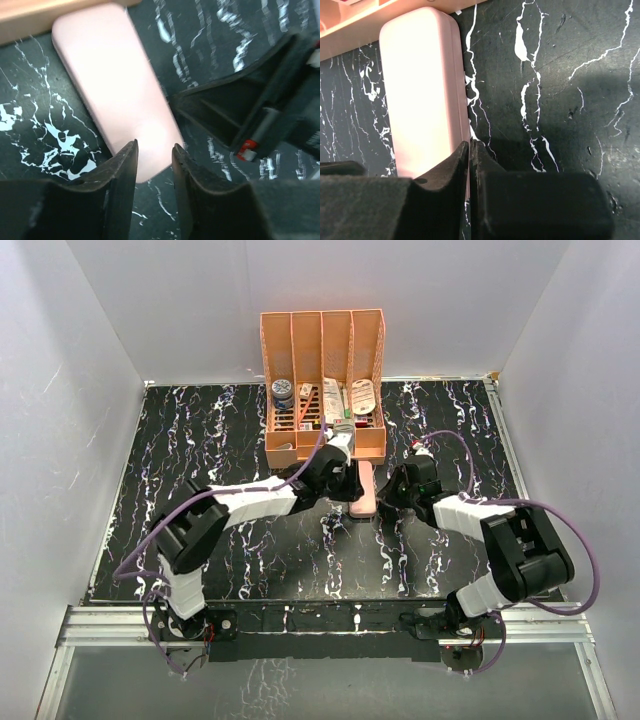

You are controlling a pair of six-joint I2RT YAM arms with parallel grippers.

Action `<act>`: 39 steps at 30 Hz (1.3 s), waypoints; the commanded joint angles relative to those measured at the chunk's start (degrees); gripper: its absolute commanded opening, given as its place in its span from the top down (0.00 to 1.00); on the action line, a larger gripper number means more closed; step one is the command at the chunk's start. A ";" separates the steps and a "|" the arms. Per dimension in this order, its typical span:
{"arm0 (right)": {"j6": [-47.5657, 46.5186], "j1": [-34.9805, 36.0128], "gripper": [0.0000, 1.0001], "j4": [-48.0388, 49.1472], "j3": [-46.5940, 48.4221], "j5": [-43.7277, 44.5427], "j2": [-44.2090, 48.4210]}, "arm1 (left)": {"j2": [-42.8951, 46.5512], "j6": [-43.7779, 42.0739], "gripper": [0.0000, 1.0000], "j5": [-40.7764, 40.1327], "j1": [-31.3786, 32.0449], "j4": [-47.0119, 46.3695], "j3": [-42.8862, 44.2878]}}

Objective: Organize the sunglasses
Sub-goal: Close the sunglasses case at the center of the board, then reset both arms

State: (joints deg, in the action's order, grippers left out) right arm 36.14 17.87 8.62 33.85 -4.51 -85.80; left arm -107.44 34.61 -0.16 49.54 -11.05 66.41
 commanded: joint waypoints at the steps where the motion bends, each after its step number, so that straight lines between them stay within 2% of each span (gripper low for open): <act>1: -1.76 -0.20 0.93 -2.00 2.37 1.61 4.98 | 10.40 -4.87 0.62 -3.26 0.92 4.14 1.15; 5: -3.20 -0.20 0.86 -5.20 4.05 2.65 8.01 | 15.13 -6.82 0.52 -6.54 0.90 7.81 -0.90; 11: -4.06 -0.20 0.81 -8.67 5.91 3.43 10.38 | 22.79 -7.54 0.38 -10.60 0.93 8.67 -7.57; 15: -4.27 -0.20 0.65 -10.25 6.49 3.27 12.19 | 26.72 -7.72 0.33 -13.83 0.89 9.86 -10.88; 18: -4.77 -0.20 0.58 -10.95 6.50 3.61 13.70 | 28.71 -6.94 0.22 -15.80 0.88 10.00 -13.09; 20: -5.13 -0.18 0.55 -11.39 6.56 3.74 14.24 | 30.94 -6.40 0.12 -16.41 0.86 9.54 -14.90; 24: -5.14 -0.20 0.50 -12.62 6.73 3.29 14.57 | 32.43 -5.72 0.08 -17.61 0.87 10.13 -16.89; 25: -5.16 -0.20 0.48 -12.59 6.49 3.11 14.92 | 32.57 -5.51 0.02 -17.80 0.86 10.31 -17.25; 27: -5.20 -0.20 0.39 -12.49 5.82 3.13 15.50 | 33.00 -5.04 0.01 -18.55 0.83 10.47 -18.17; 33: -6.46 -0.20 0.28 -13.80 5.52 3.09 16.24 | 34.22 -3.75 0.01 -20.12 0.86 11.75 -20.17; 34: -6.48 -0.20 0.23 -14.02 5.53 3.30 16.54 | 34.58 -3.38 0.01 -20.66 0.84 12.25 -20.22; 36: -6.58 -0.20 0.03 -14.17 5.38 3.55 17.32 | 35.35 -3.30 0.01 -21.23 0.86 12.36 -20.62; 39: -6.70 -0.20 0.02 -14.50 5.36 3.57 18.25 | 36.28 -3.83 0.01 -21.70 0.90 12.23 -20.87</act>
State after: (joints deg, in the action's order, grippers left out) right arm 30.35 17.87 -6.72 37.80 -1.61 -70.13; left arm -74.89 30.76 -19.46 50.37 0.73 45.89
